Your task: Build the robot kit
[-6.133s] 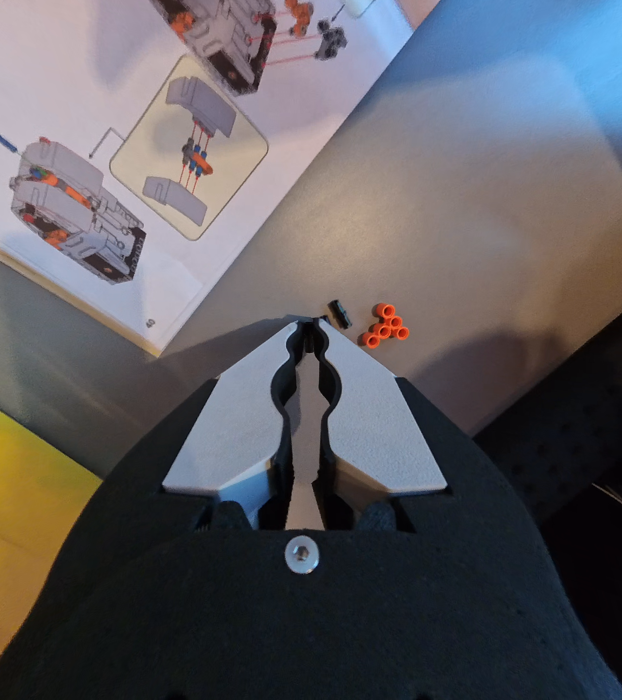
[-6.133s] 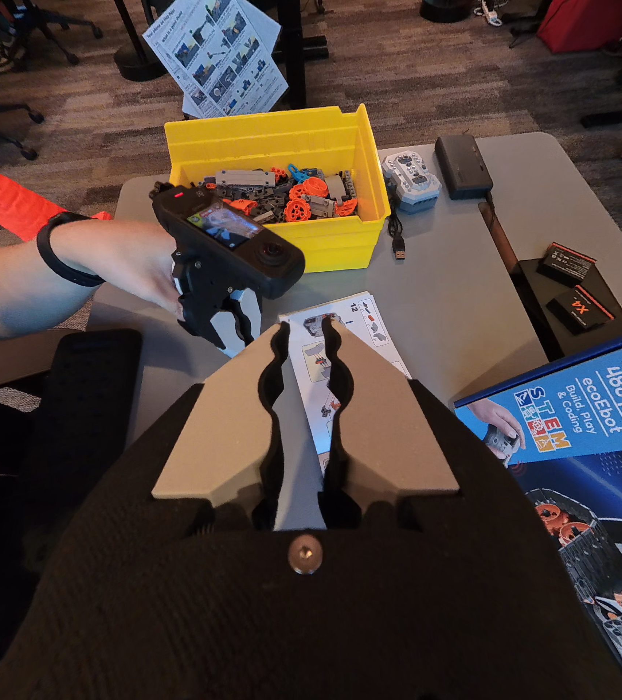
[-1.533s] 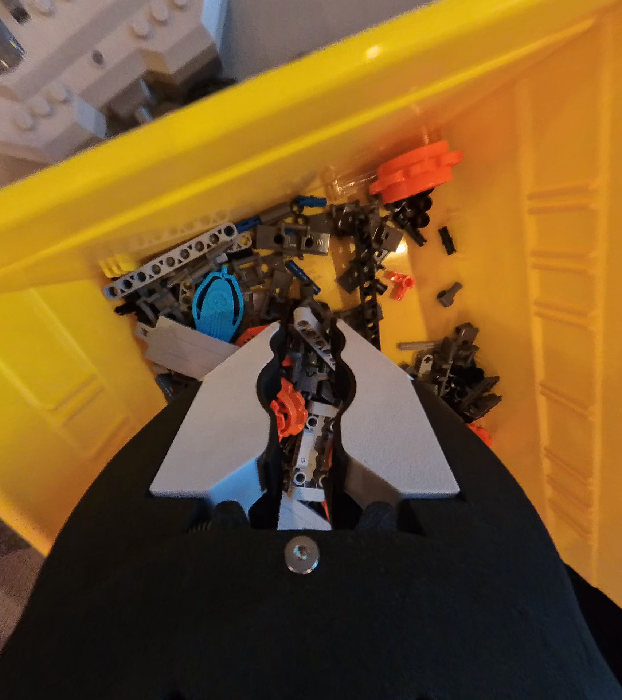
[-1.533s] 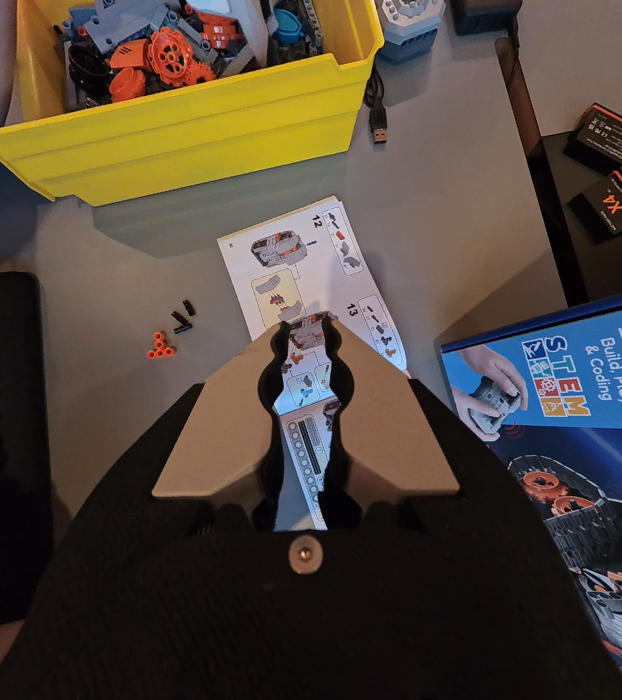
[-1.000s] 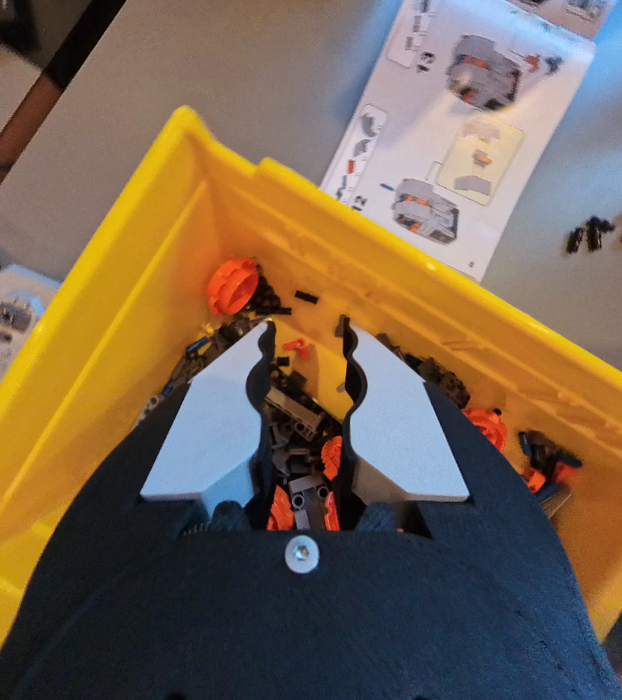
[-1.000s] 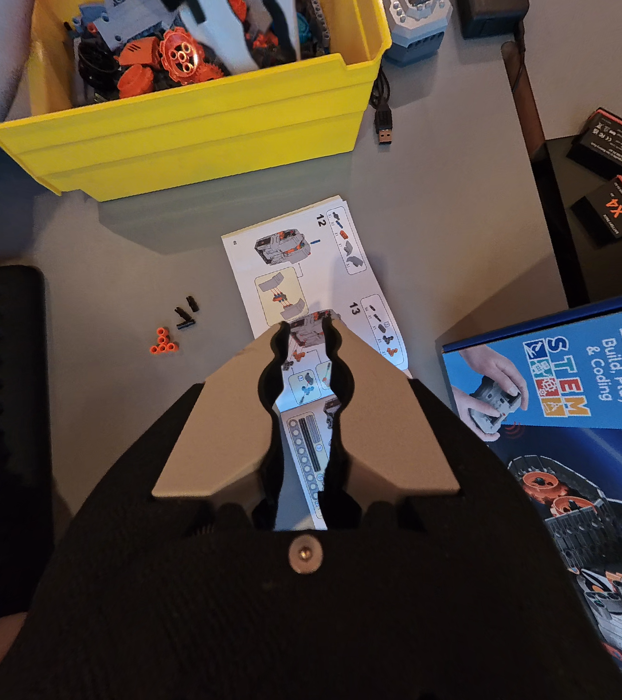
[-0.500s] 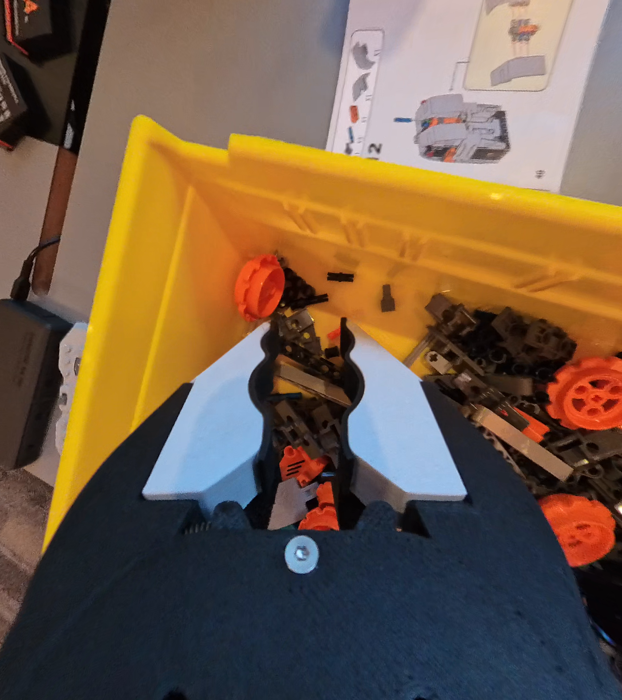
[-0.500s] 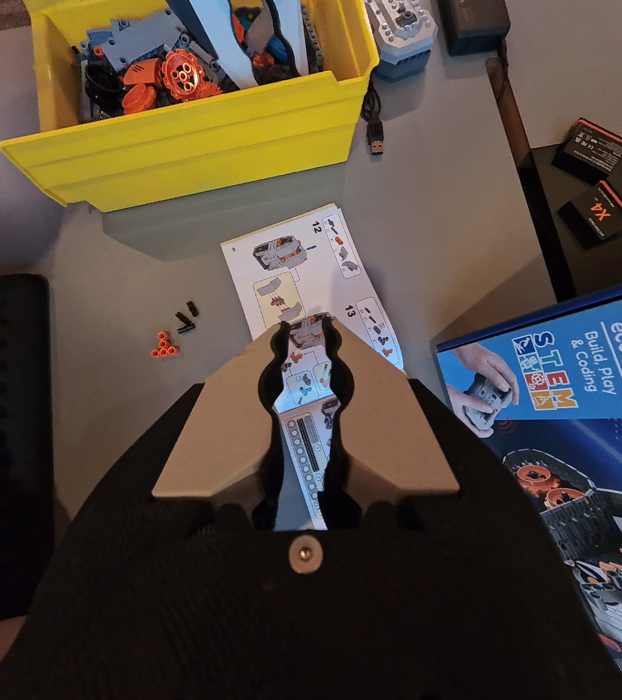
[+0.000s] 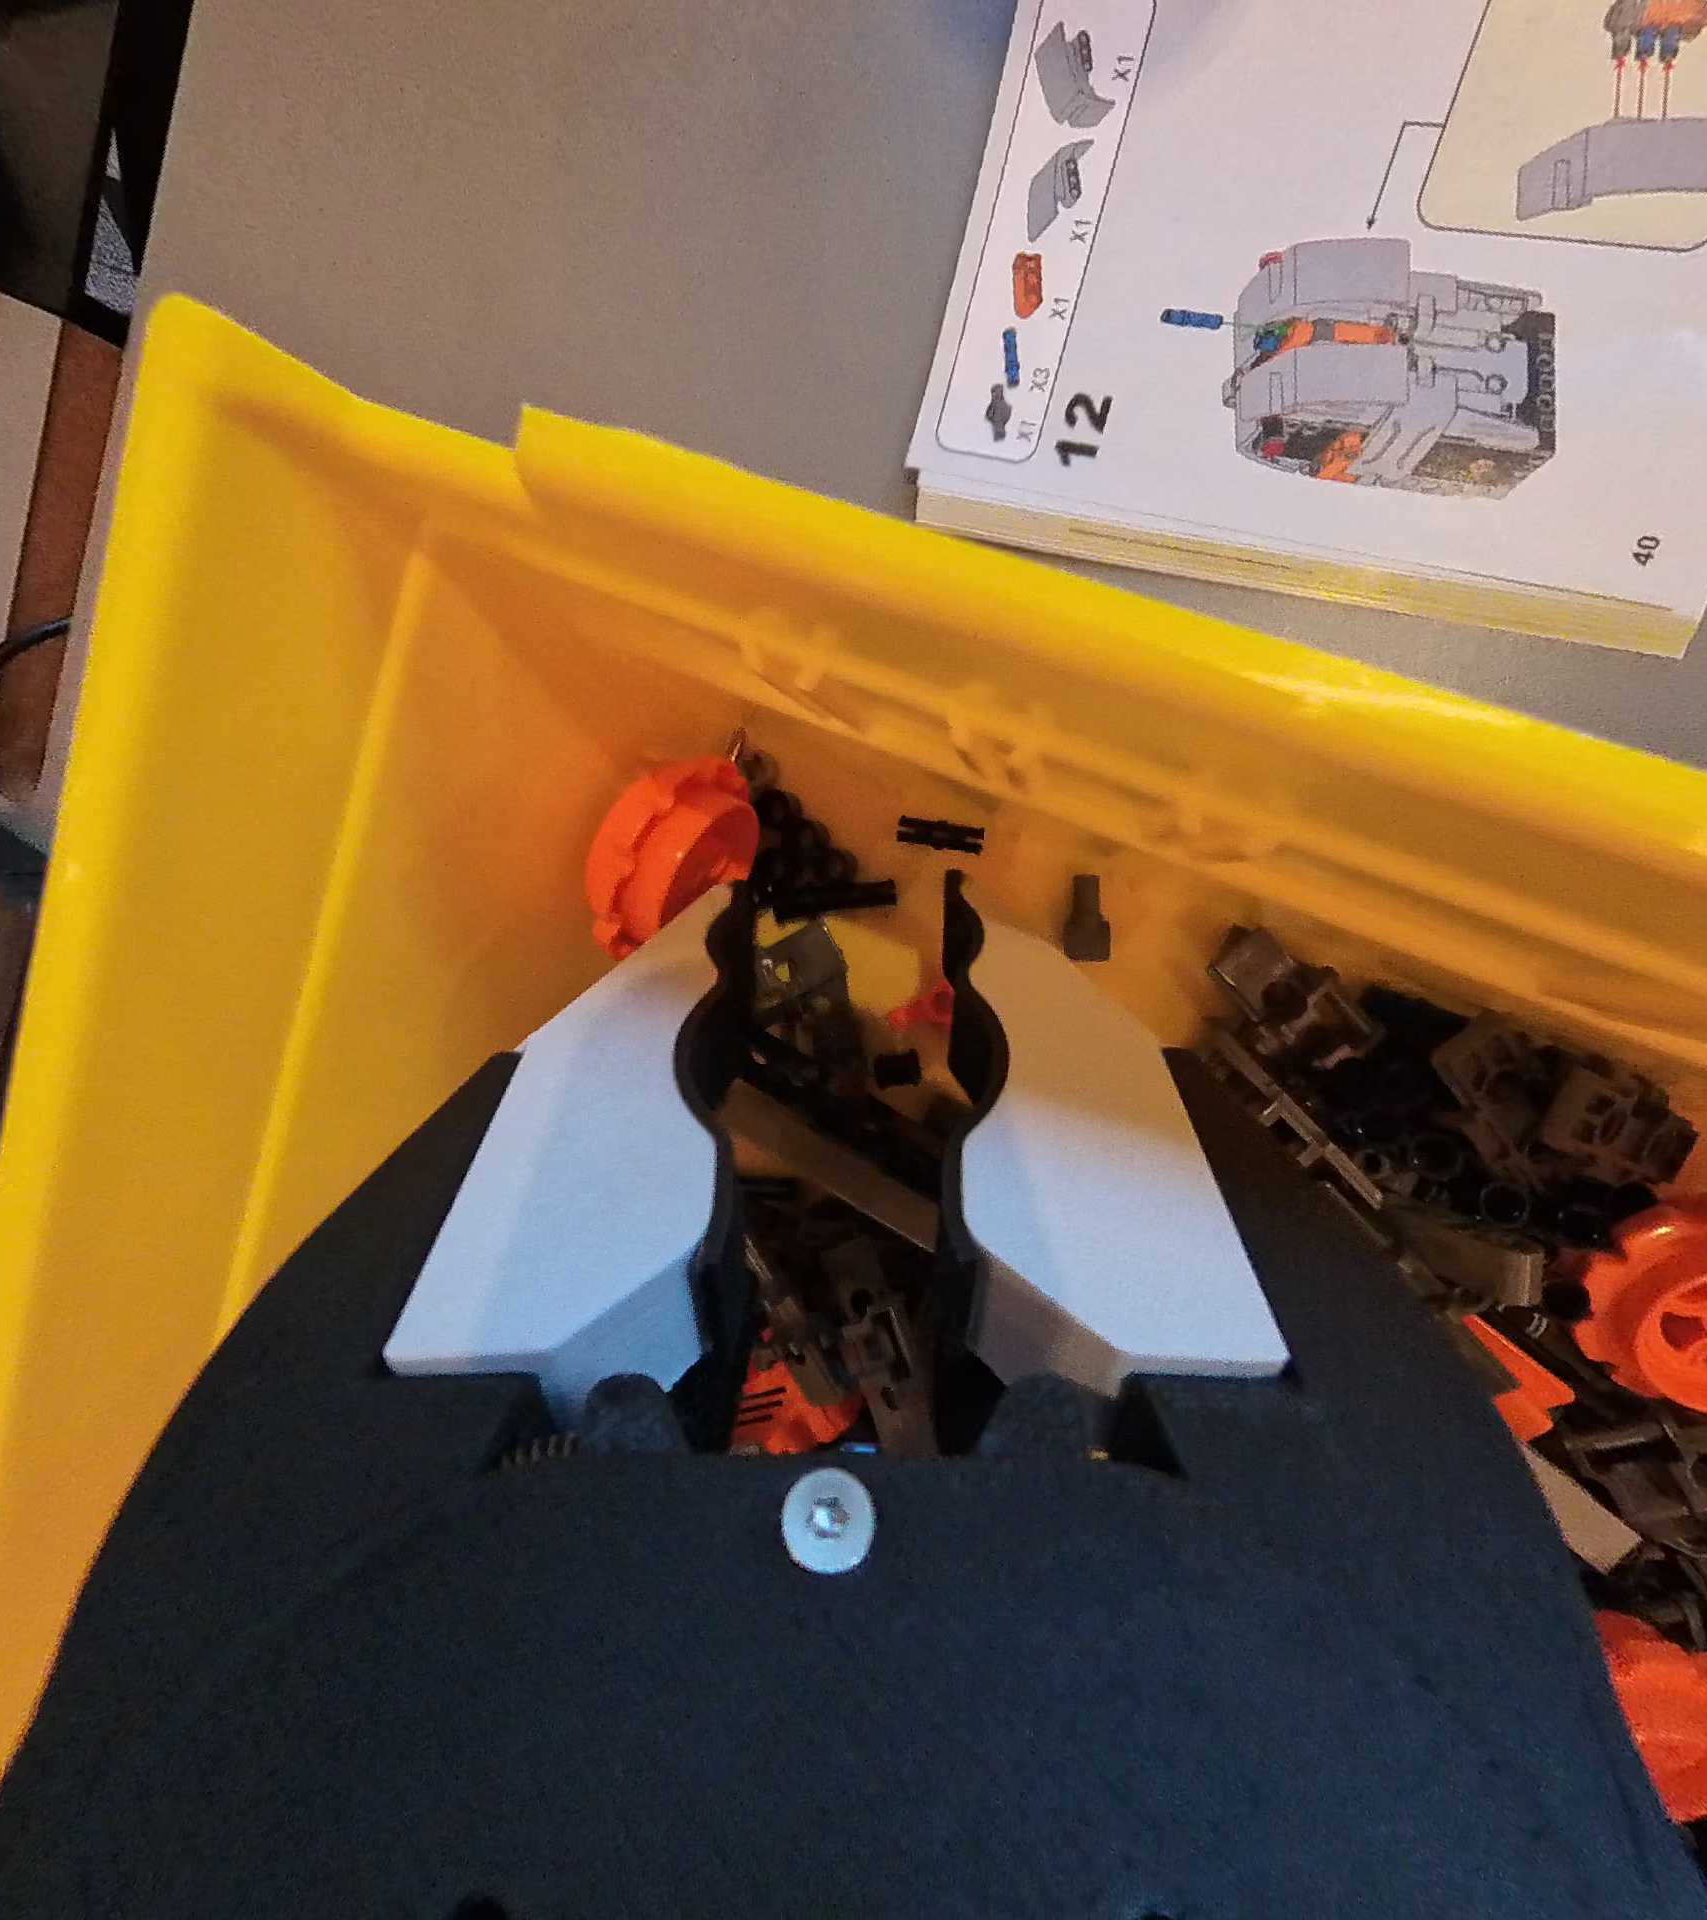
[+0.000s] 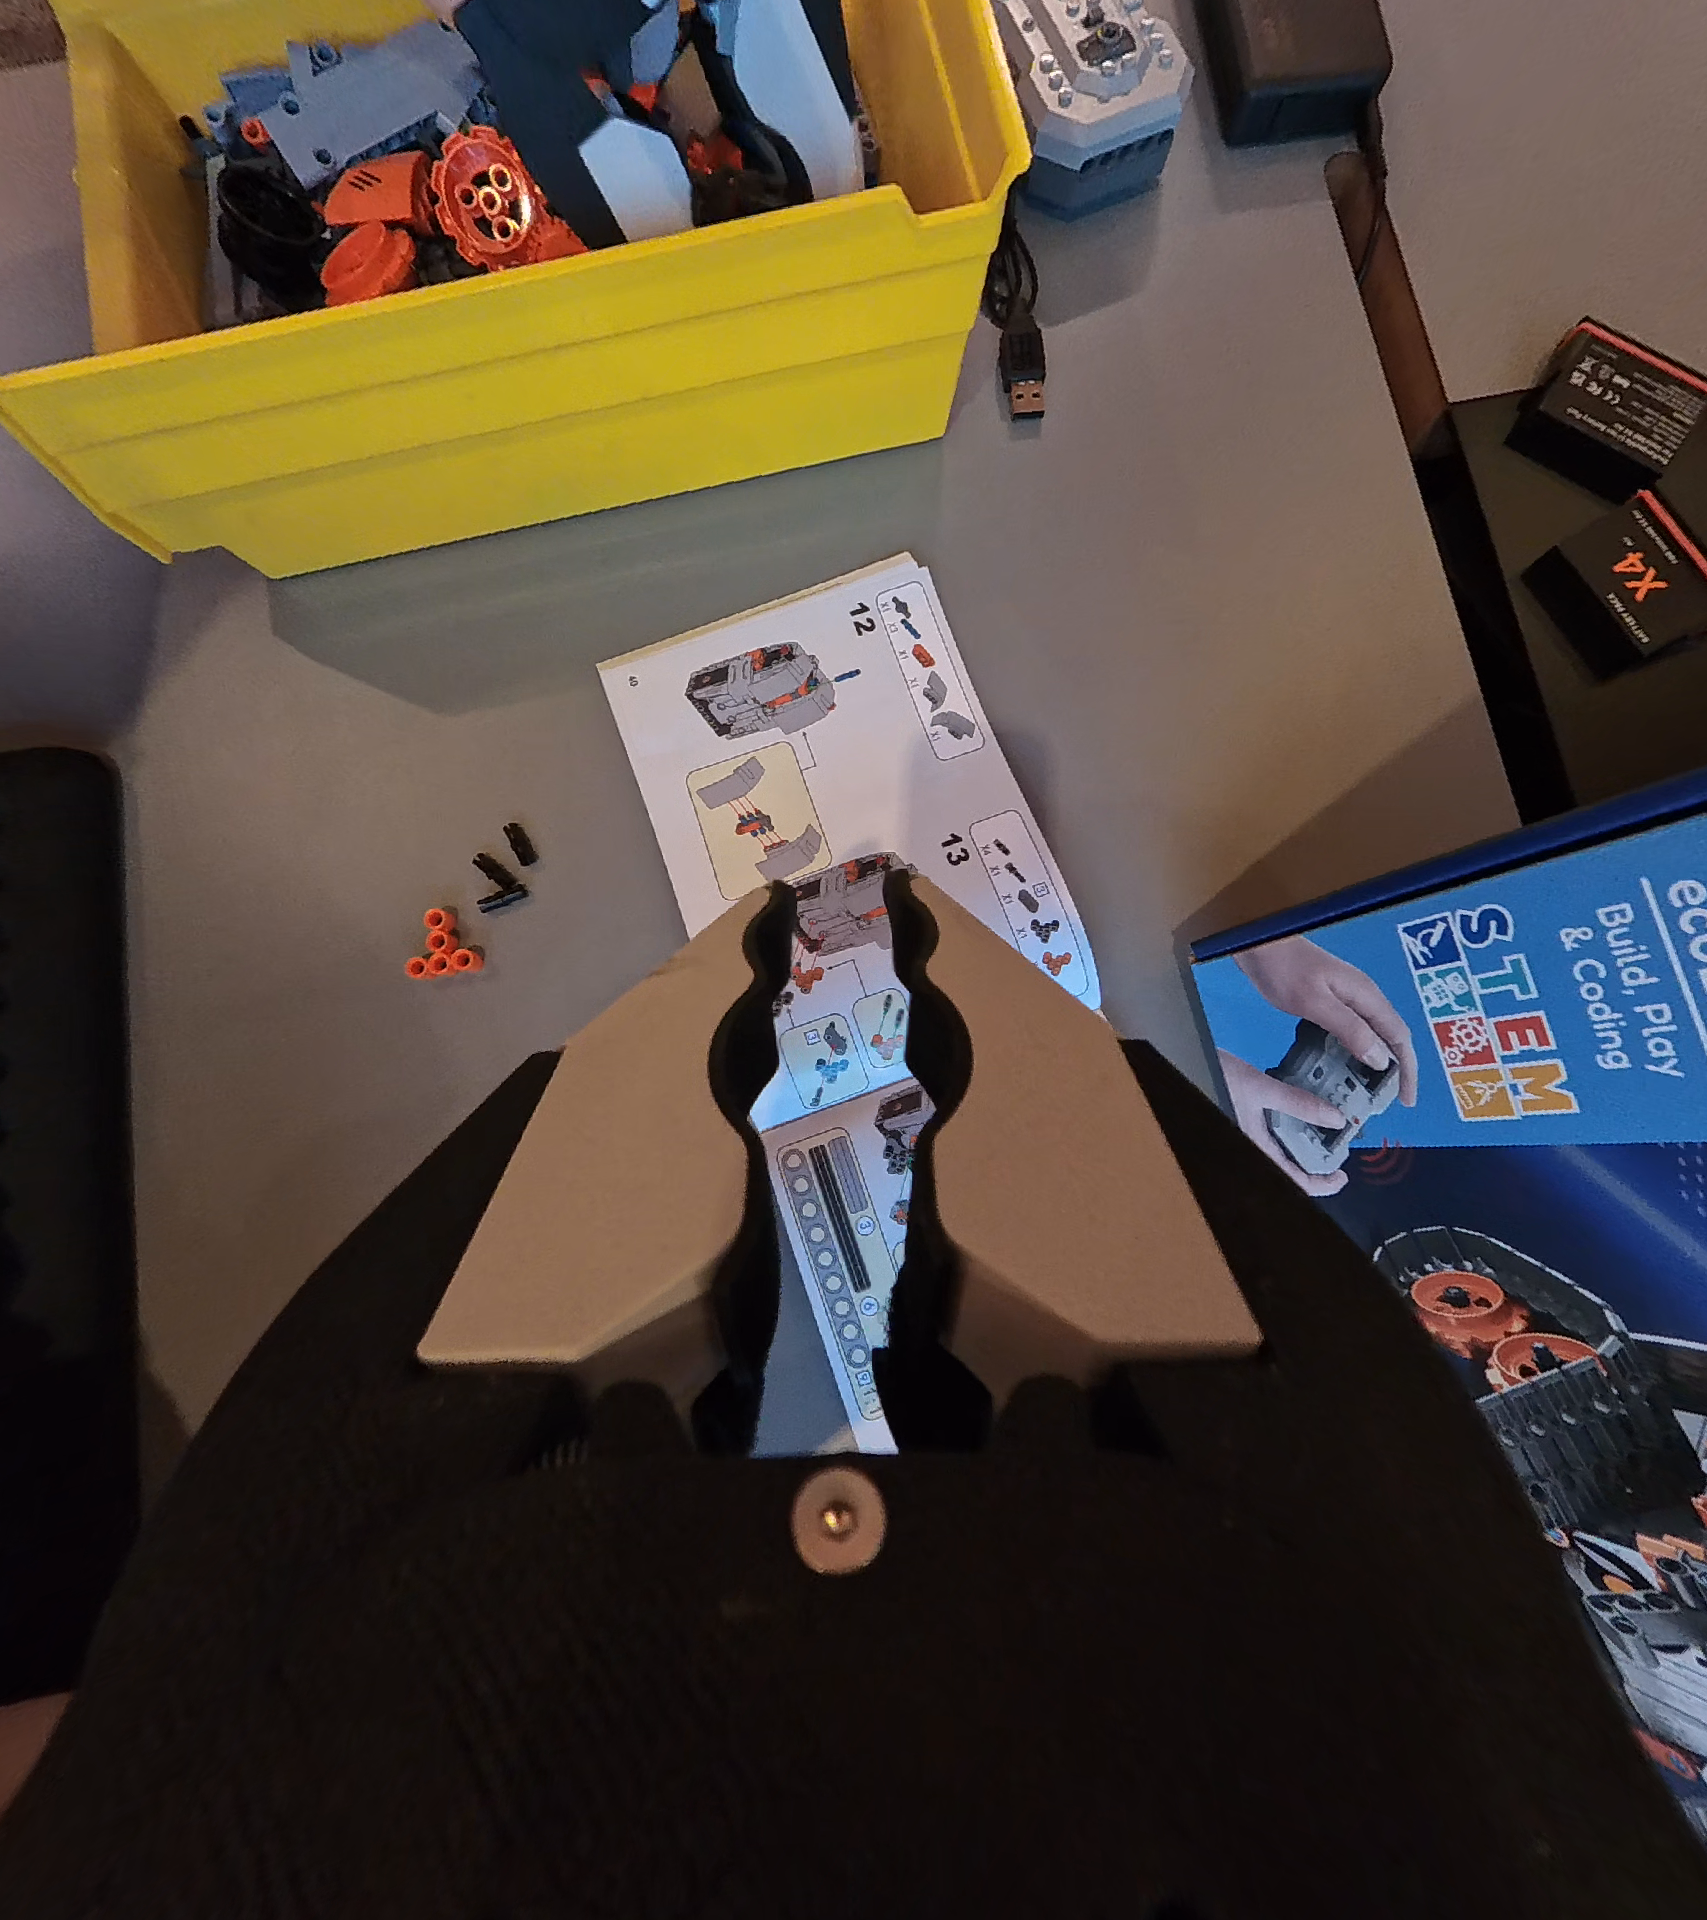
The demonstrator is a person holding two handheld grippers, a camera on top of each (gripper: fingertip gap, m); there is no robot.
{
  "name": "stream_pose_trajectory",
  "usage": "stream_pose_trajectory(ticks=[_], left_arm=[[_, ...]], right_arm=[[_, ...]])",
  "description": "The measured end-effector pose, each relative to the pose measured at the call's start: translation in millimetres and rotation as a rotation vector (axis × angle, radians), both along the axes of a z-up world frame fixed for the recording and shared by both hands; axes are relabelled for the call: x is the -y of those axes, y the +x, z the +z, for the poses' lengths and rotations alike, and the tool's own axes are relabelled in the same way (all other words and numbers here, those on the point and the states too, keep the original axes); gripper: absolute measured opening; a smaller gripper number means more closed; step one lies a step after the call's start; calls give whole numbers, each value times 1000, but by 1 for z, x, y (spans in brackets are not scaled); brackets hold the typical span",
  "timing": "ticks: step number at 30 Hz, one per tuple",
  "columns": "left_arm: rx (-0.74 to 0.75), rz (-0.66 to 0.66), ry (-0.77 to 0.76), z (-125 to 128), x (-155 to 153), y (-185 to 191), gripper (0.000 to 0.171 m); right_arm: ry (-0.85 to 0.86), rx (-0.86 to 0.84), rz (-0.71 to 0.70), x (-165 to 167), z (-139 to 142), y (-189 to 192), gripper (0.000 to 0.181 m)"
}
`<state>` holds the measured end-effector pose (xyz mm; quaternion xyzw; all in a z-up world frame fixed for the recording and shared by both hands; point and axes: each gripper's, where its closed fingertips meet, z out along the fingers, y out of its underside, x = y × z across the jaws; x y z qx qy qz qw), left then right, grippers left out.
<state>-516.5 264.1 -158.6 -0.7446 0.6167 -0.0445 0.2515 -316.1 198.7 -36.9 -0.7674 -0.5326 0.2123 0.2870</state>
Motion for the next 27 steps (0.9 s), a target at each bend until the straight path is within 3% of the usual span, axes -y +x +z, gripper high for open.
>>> stream_pose_trajectory(ticks=[3,14,27], left_arm=[[-11,0,16,0,-2,0,27],[23,79,-6,0,0,-3,31],[29,78,17,0,5,-4,25]], right_arm=[[2,4,5,1,0,0,17],[0,11,7,2,-1,0,17],[-1,6,6,1,0,1,17]])
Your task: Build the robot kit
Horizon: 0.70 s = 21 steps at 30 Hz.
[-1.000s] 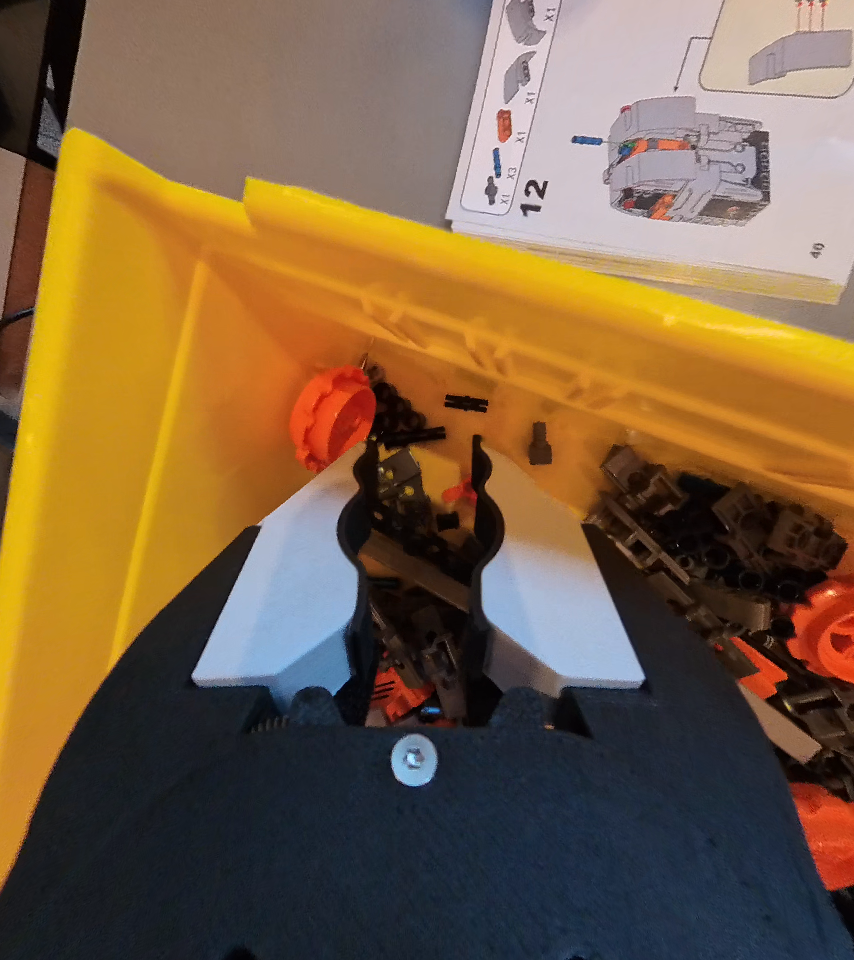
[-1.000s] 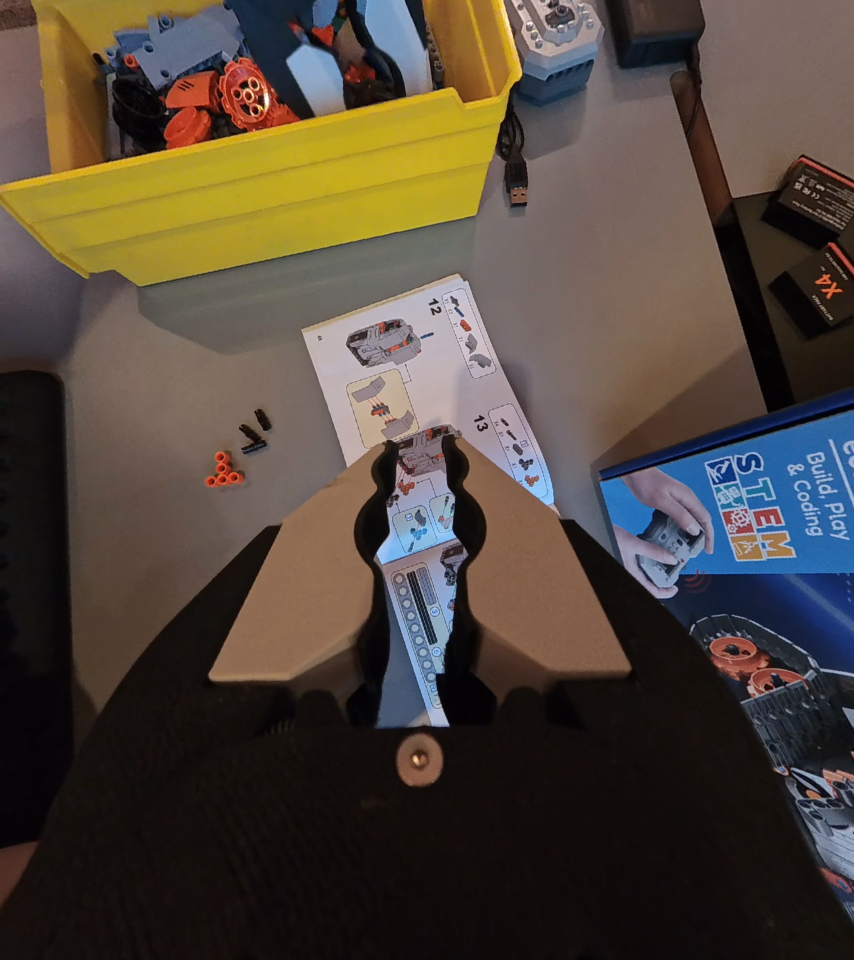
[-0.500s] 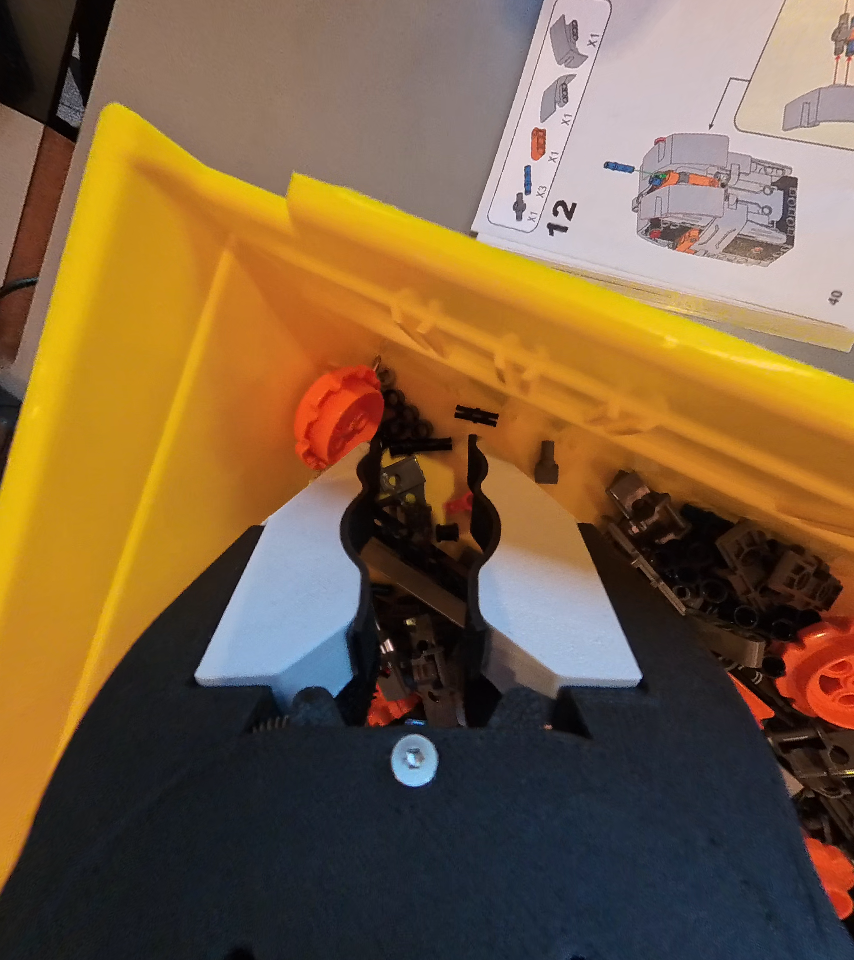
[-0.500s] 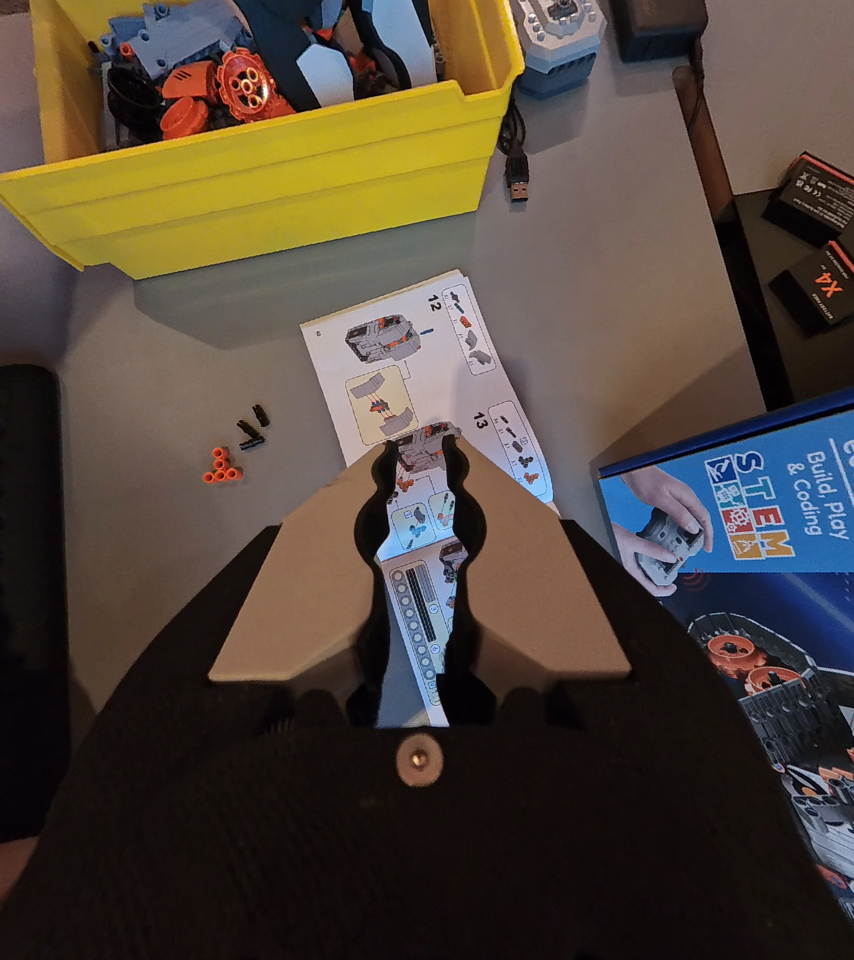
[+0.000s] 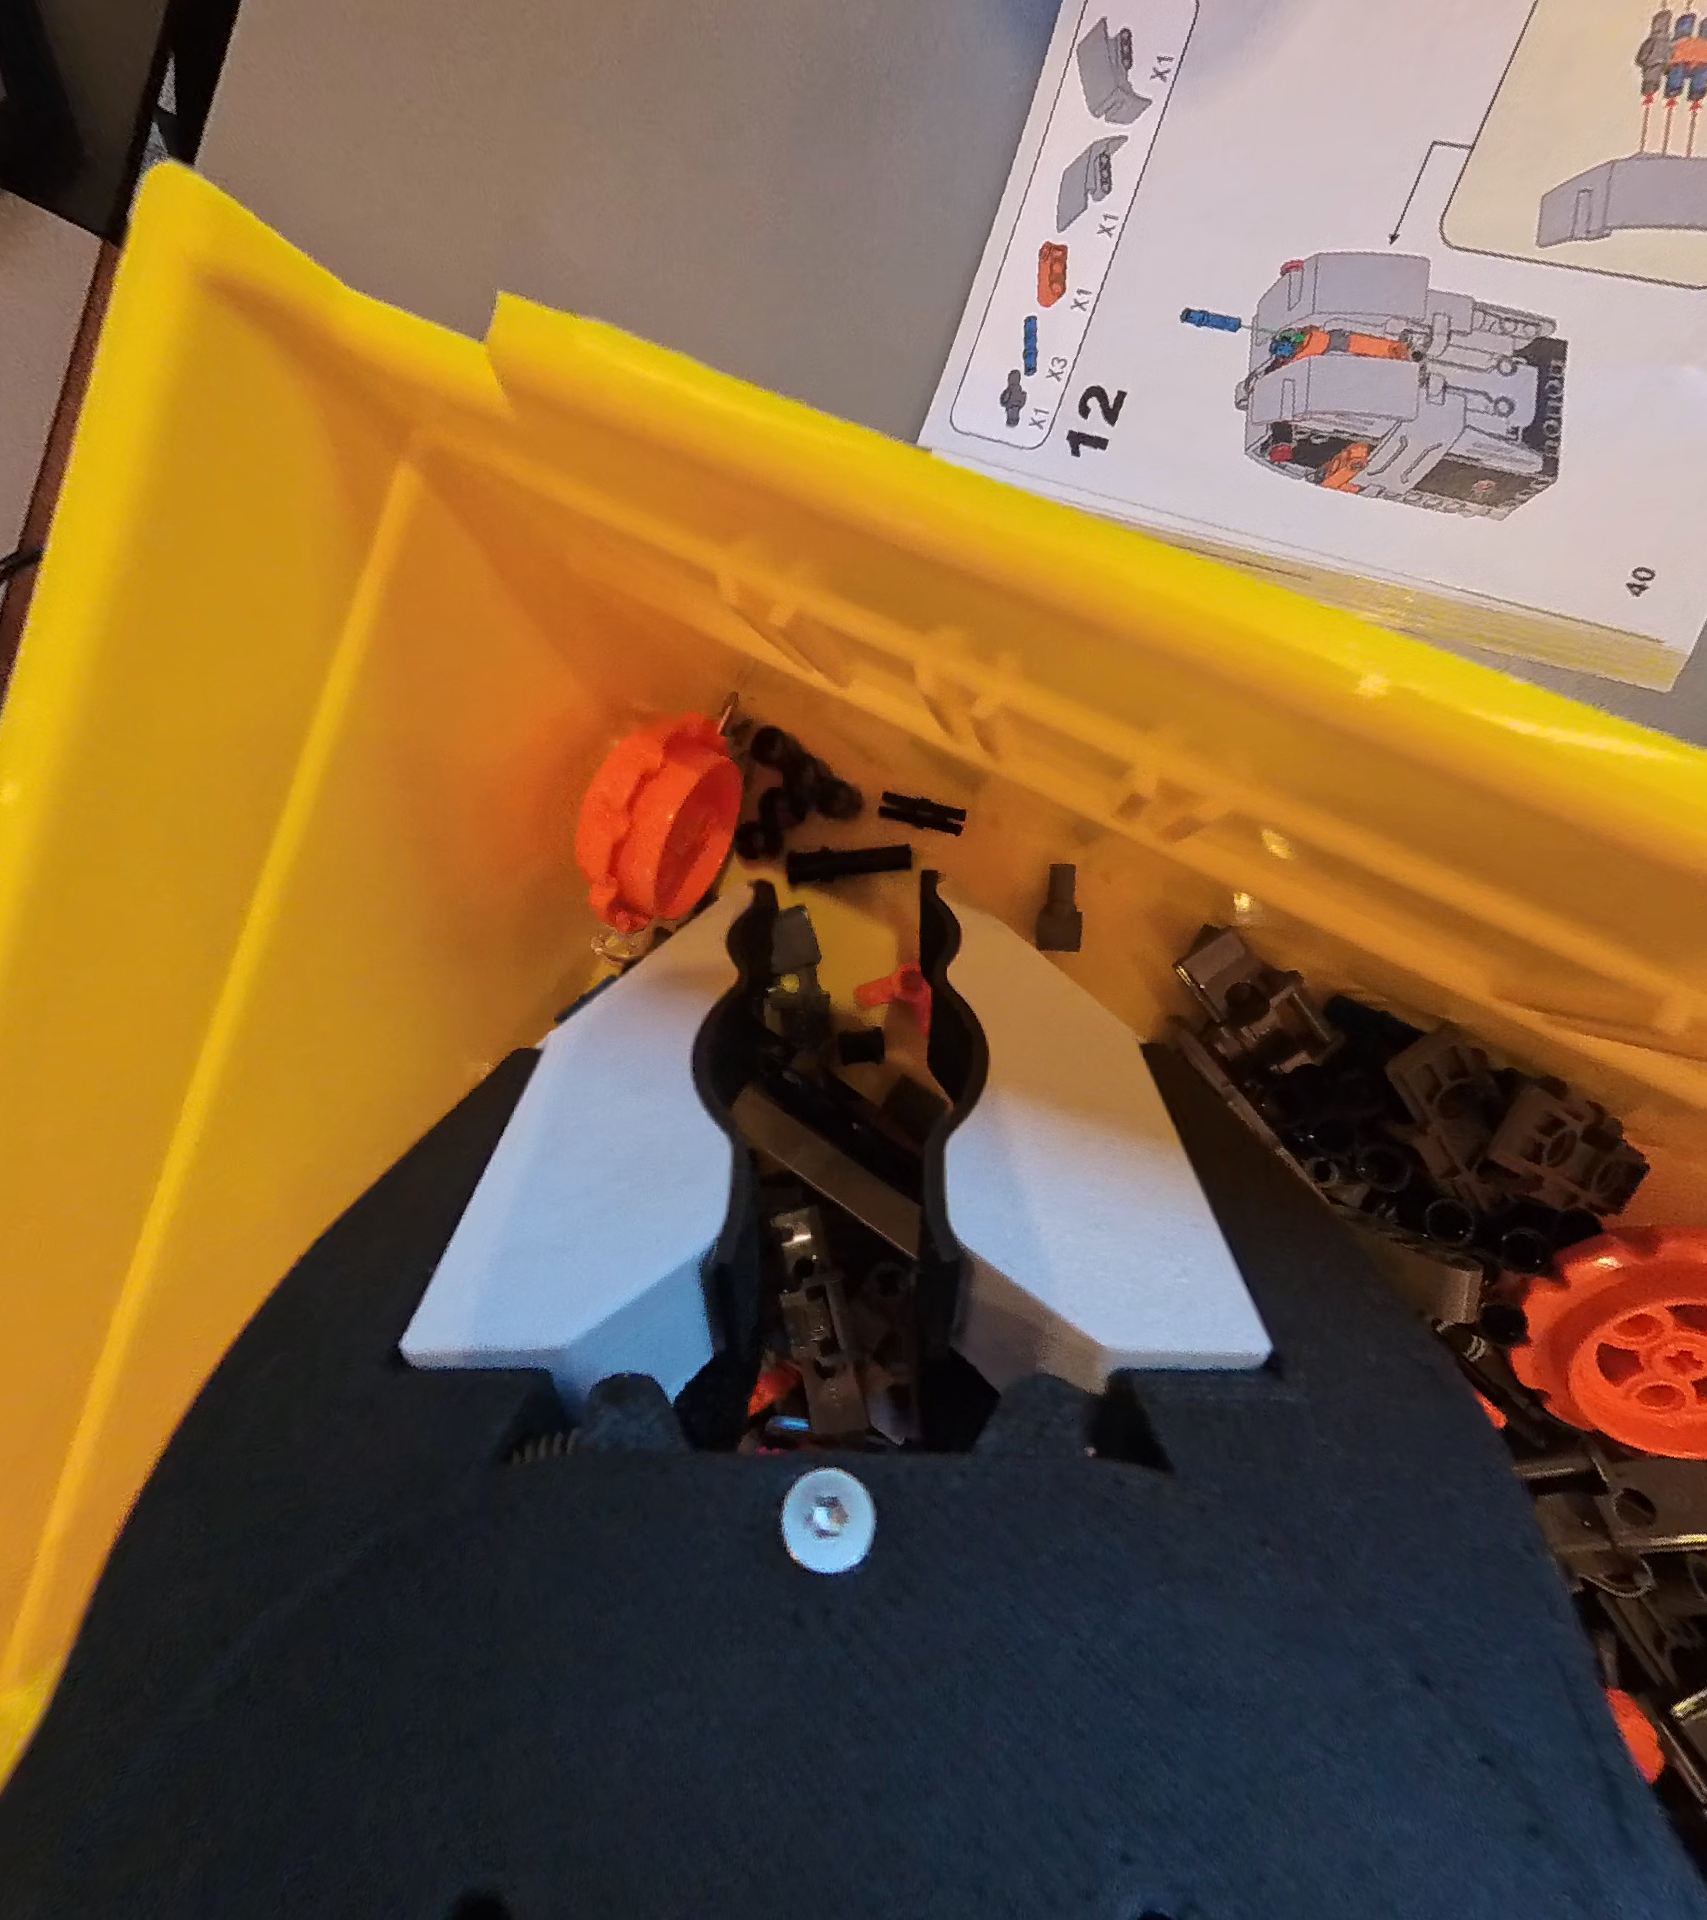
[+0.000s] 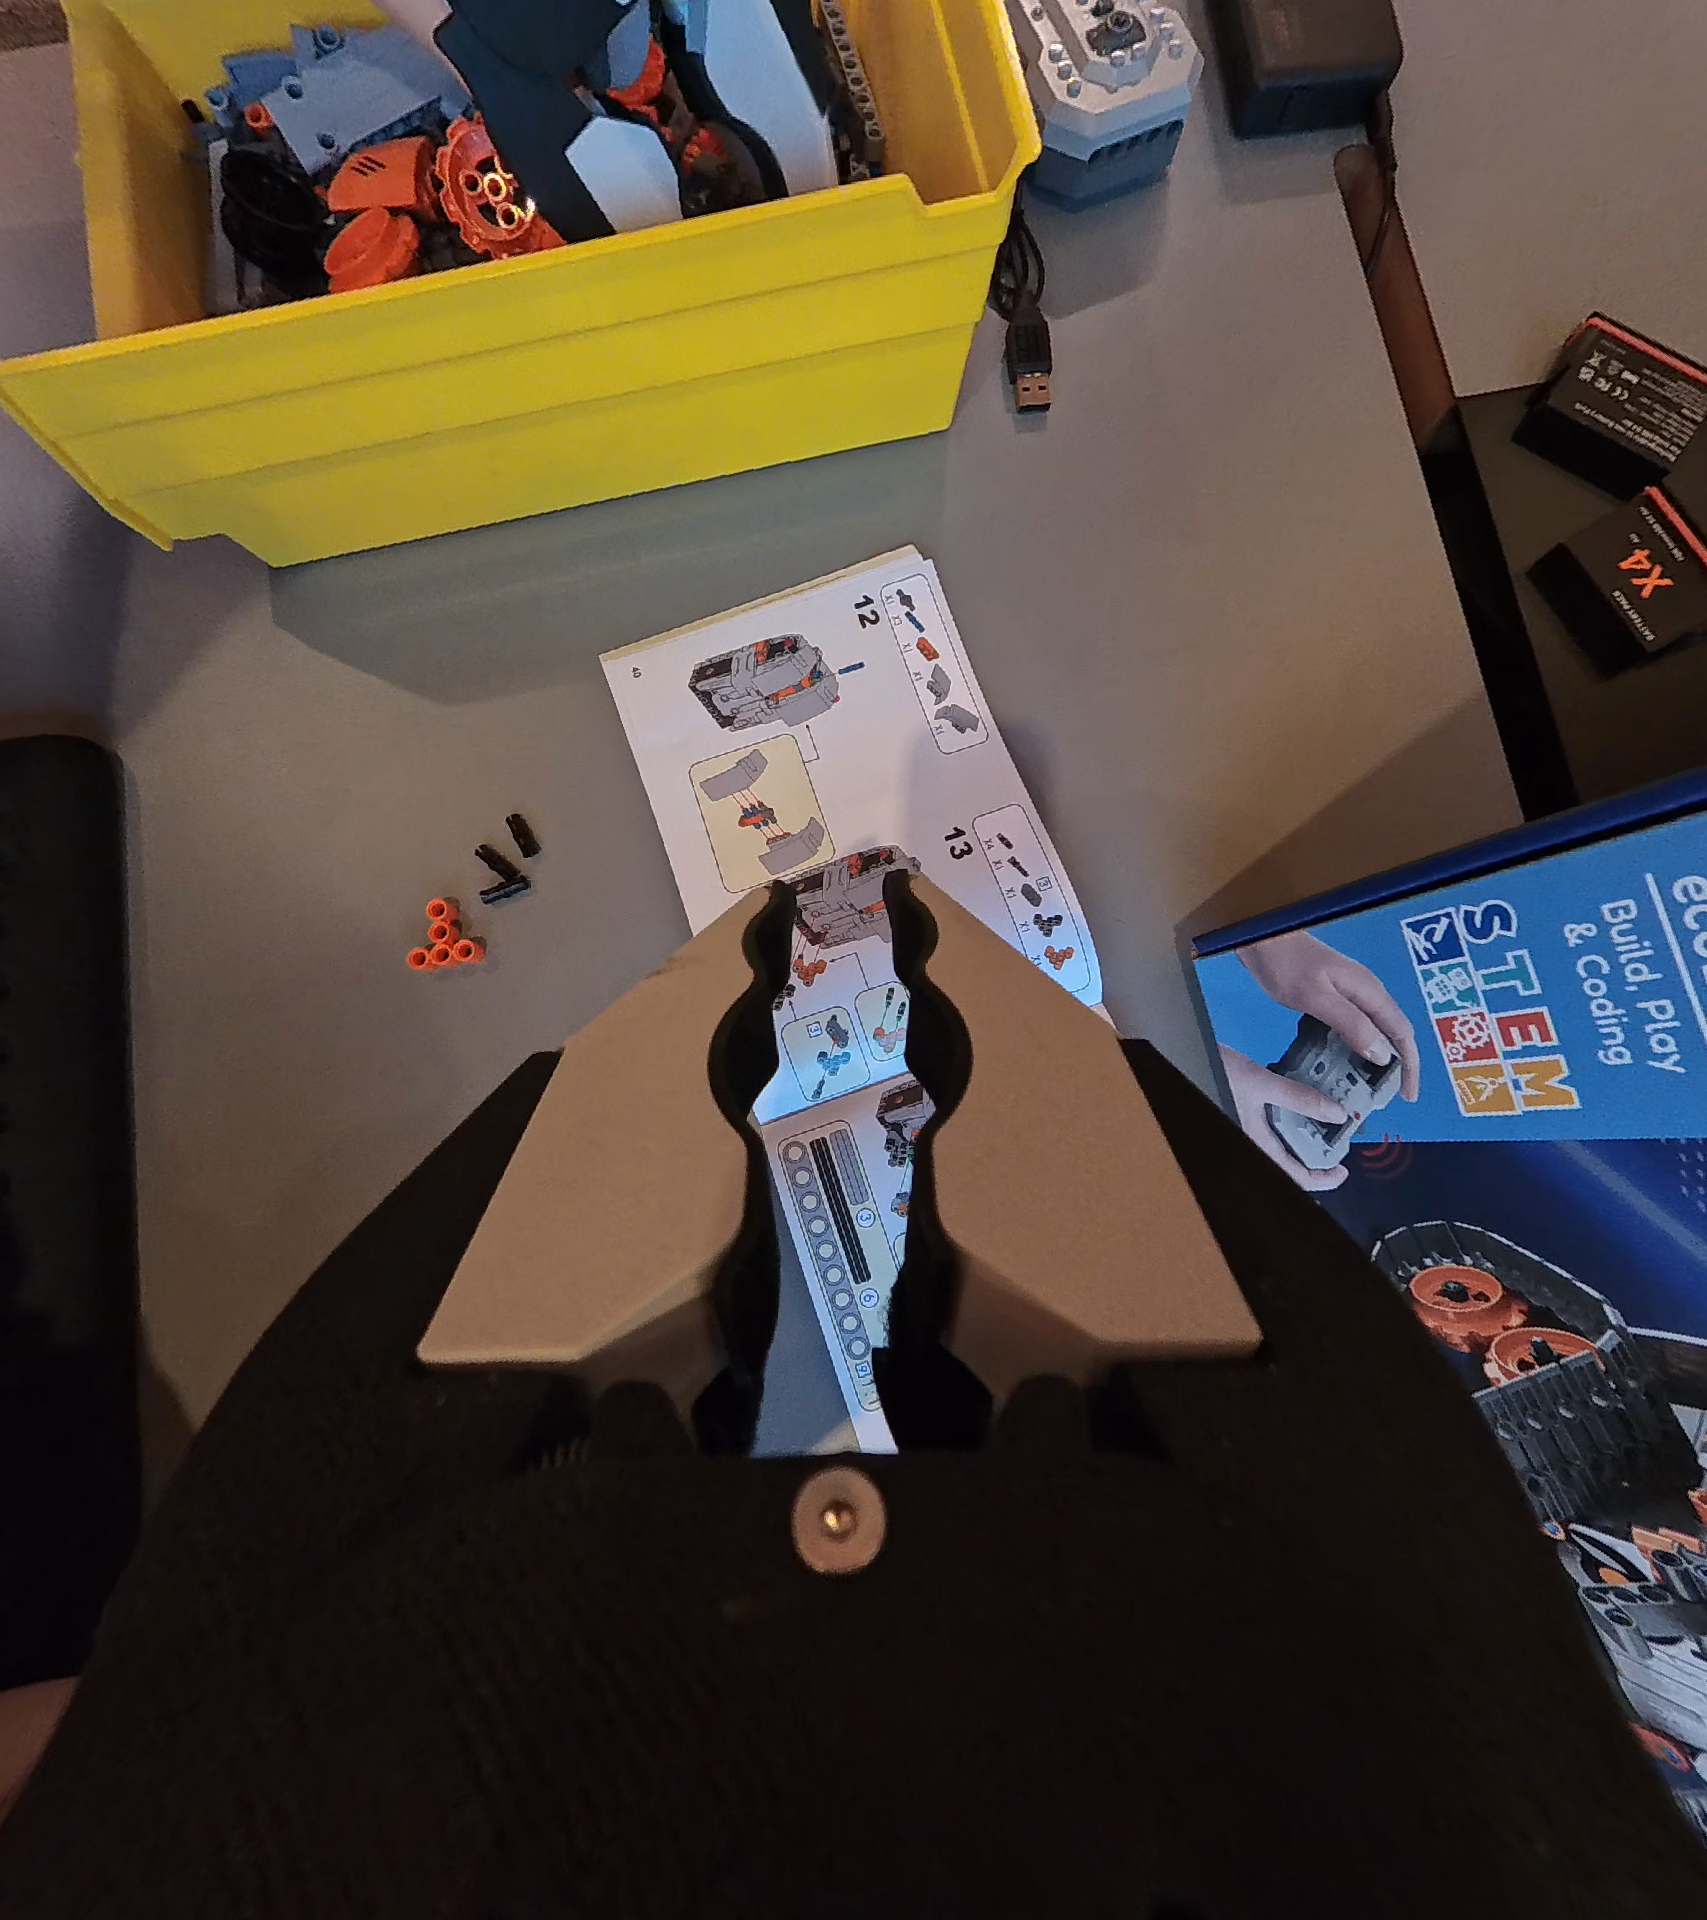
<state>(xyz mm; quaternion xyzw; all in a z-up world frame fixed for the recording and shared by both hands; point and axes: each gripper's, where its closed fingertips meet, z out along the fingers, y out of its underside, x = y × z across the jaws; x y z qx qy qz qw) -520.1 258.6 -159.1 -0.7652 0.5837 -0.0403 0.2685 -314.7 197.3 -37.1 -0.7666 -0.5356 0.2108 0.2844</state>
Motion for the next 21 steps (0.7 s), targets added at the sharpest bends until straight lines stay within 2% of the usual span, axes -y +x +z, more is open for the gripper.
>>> stream_pose_trajectory(ticks=[2,6,8,10,14,21], left_arm=[[-1,8,2,1,-1,-2,31],[6,-28,-28,0,4,0,30],[25,-34,-72,-1,6,5,38],[32,-29,-106,-1,7,8,36],[27,-30,-76,0,2,9,43],[44,-32,-84,0,0,10,41]], right_arm=[[1,2,-1,0,0,0,18],[-1,4,2,0,-1,0,18],[-5,6,1,0,-2,-1,17],[-6,13,4,0,-4,-1,17],[-4,8,5,0,-3,-1,17],[-8,16,9,1,-5,-1,17]])
